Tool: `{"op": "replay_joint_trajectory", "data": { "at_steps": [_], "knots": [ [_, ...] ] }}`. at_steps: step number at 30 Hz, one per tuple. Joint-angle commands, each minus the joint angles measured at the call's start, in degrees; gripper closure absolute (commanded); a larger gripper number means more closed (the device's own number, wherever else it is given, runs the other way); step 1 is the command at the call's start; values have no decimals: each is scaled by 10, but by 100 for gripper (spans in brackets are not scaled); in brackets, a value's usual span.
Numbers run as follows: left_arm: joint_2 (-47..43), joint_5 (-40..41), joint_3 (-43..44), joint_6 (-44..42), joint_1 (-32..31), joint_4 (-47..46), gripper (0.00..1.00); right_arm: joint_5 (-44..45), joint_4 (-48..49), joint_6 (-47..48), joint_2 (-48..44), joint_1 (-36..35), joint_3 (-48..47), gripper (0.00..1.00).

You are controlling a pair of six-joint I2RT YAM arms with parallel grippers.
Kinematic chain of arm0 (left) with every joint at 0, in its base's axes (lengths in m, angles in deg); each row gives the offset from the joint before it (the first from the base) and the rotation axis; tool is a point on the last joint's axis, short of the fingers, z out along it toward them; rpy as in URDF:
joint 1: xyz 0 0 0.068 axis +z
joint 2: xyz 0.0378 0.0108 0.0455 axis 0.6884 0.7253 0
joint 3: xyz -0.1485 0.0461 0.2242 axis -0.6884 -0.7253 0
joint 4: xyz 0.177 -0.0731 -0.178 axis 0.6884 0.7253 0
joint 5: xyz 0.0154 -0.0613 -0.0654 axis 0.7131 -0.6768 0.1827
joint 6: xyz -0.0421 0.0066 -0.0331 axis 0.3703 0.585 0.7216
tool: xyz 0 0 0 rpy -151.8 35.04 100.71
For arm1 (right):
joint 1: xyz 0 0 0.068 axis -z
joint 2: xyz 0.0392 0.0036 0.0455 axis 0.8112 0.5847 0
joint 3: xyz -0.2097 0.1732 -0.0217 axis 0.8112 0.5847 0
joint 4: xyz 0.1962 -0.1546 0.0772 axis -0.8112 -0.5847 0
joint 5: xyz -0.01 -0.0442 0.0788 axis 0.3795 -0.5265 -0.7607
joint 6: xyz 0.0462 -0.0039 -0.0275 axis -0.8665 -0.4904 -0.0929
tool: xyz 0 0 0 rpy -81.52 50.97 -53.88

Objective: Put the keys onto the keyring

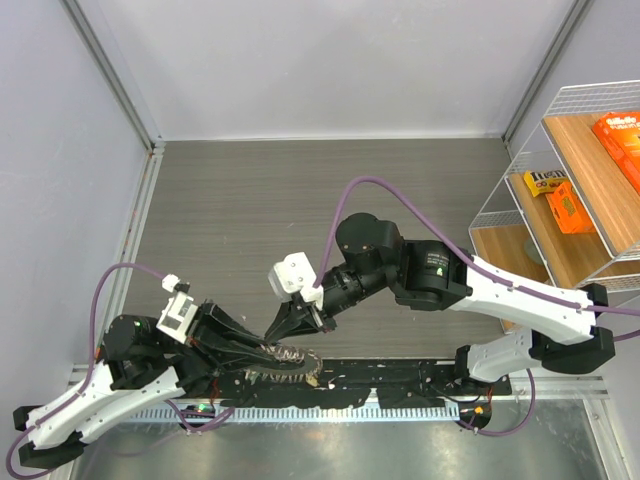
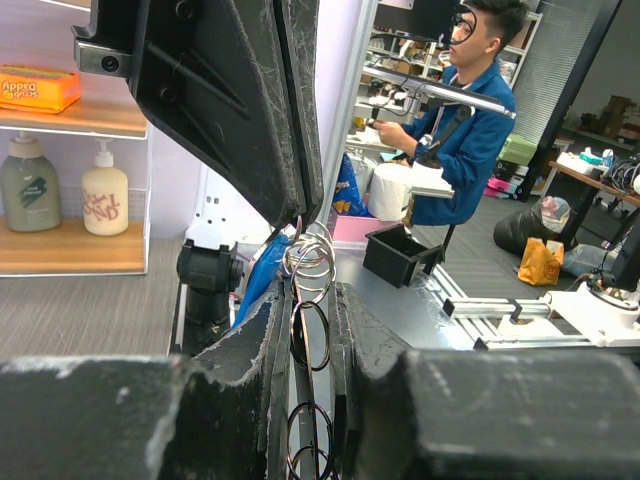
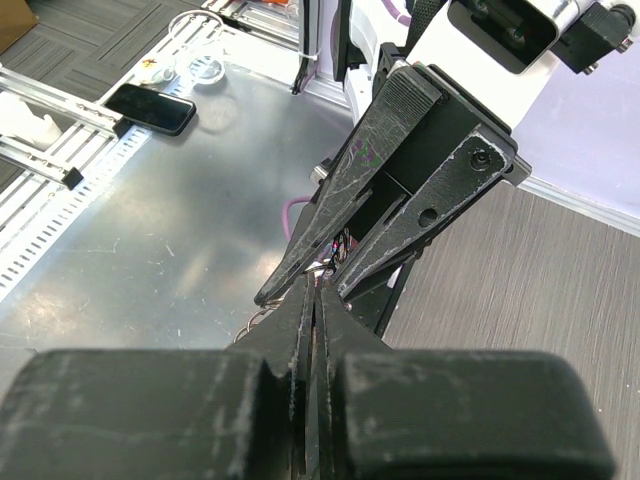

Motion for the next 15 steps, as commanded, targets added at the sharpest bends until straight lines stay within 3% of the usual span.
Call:
{"op": "replay_joint_trajectory", "data": {
  "at_steps": [1, 15],
  "knots": [
    [-9, 3, 6, -1, 1, -34, 100, -5, 6, 1, 4, -3, -30, 95],
    [-13, 6, 3, -1, 2, -37, 100, 4, -1, 3, 4, -4, -18, 95]
  ]
}}
